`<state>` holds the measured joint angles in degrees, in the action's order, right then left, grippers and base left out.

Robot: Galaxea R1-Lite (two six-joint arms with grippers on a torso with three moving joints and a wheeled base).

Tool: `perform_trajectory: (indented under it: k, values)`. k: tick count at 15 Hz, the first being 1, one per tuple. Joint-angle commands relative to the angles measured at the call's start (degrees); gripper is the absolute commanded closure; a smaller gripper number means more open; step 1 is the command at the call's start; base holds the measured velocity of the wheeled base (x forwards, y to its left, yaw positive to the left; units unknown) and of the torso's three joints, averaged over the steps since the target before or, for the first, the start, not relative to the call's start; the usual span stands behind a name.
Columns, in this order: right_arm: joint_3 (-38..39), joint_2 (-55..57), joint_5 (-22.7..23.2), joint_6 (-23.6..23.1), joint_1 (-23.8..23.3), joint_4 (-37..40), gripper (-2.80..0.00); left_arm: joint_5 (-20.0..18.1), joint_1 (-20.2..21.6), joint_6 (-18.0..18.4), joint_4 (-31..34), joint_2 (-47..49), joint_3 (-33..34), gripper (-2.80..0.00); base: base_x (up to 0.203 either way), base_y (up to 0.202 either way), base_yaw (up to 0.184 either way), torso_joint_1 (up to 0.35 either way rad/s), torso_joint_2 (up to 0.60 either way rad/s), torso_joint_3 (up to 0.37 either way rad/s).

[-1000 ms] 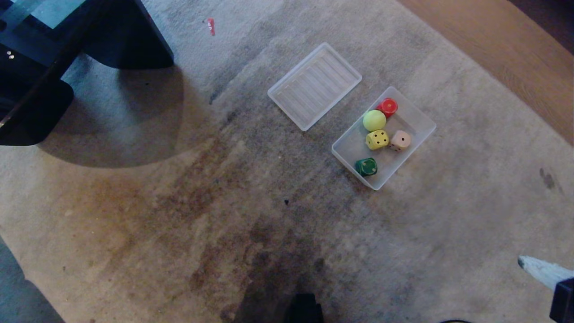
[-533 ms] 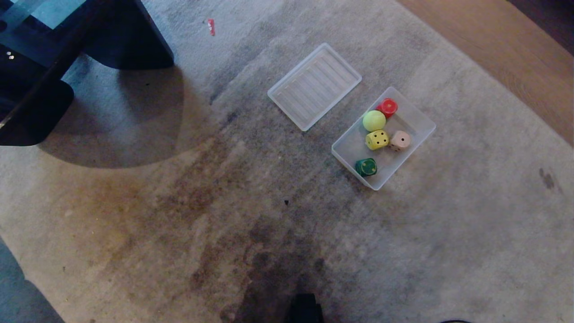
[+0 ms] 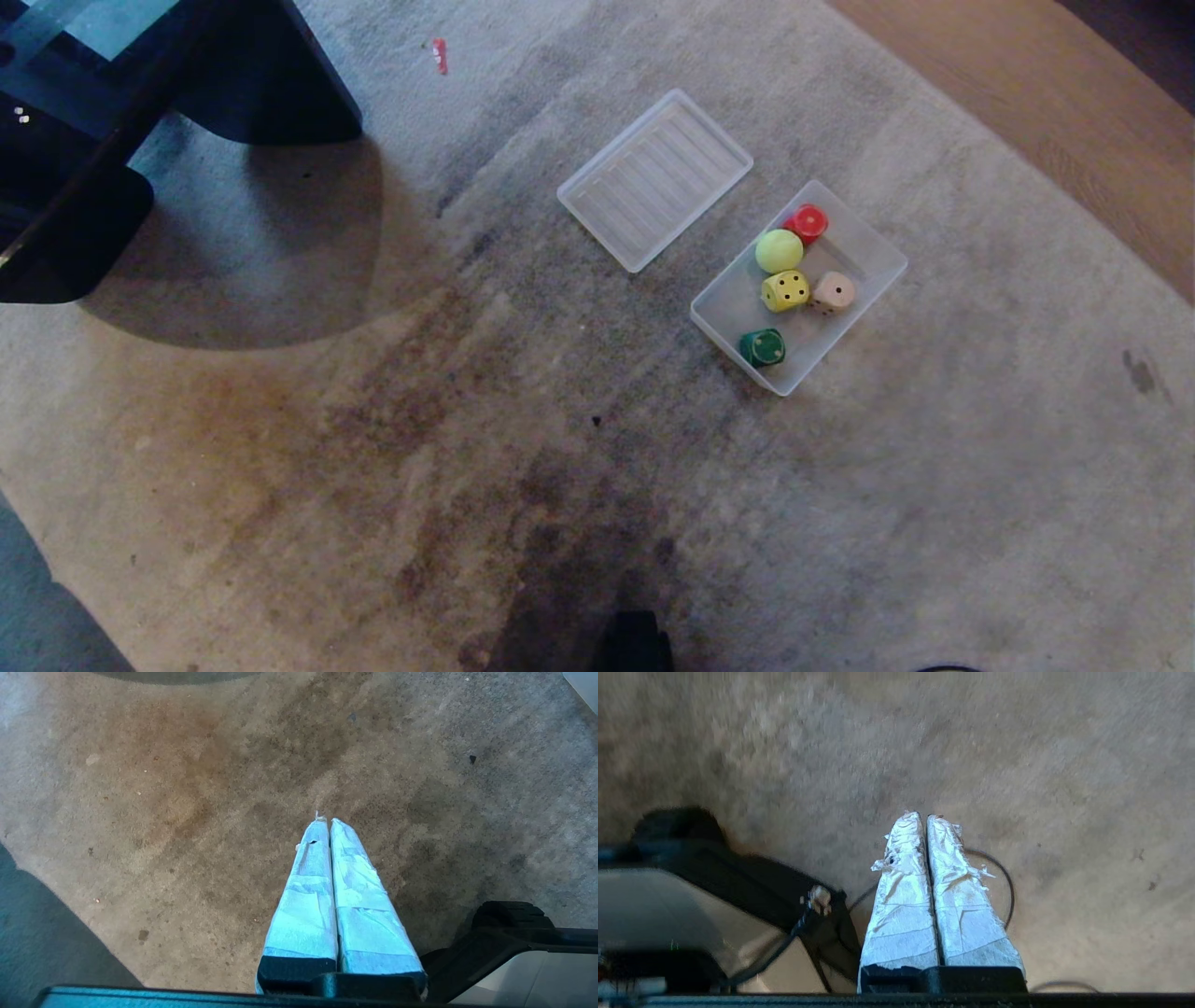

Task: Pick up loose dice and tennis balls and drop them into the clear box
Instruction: Pick up the ball on the table

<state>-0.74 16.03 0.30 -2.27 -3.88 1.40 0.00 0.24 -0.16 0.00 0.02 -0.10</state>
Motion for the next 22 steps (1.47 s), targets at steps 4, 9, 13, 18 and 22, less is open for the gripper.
perform_trajectory:
  k: [4,9,13,18,22]
  values:
    - [0.8,-9.5,0.1,0.0,3.4,-1.9,0.0,0.0,0.0,0.0,0.0,0.0,0.0,0.0,0.0,0.0,0.0,0.0,0.0,0.0]
    - [0.8,-15.9,0.1,-0.2,4.4,-1.5,0.0,0.0,0.0,0.0,0.0,0.0,0.0,0.0,0.0,0.0,0.0,0.0,0.0,0.0]
    - [0.8,-16.0,0.1,0.0,4.4,-1.5,0.0,0.0,0.0,0.0,0.0,0.0,0.0,0.0,0.0,0.0,0.0,0.0,0.0,0.0]
    - [0.8,-16.0,0.2,-0.2,4.5,-1.5,0.0,0.0,0.0,0.2,-0.1,0.0,0.0,0.0,0.0,0.0,0.0,0.0,0.0,0.0]
    - [0.8,-15.9,0.2,-0.2,4.5,-1.6,0.0,0.0,0.0,0.5,0.2,0.0,0.0,0.0,0.003,-0.005,0.126,0.002,0.0,0.001]
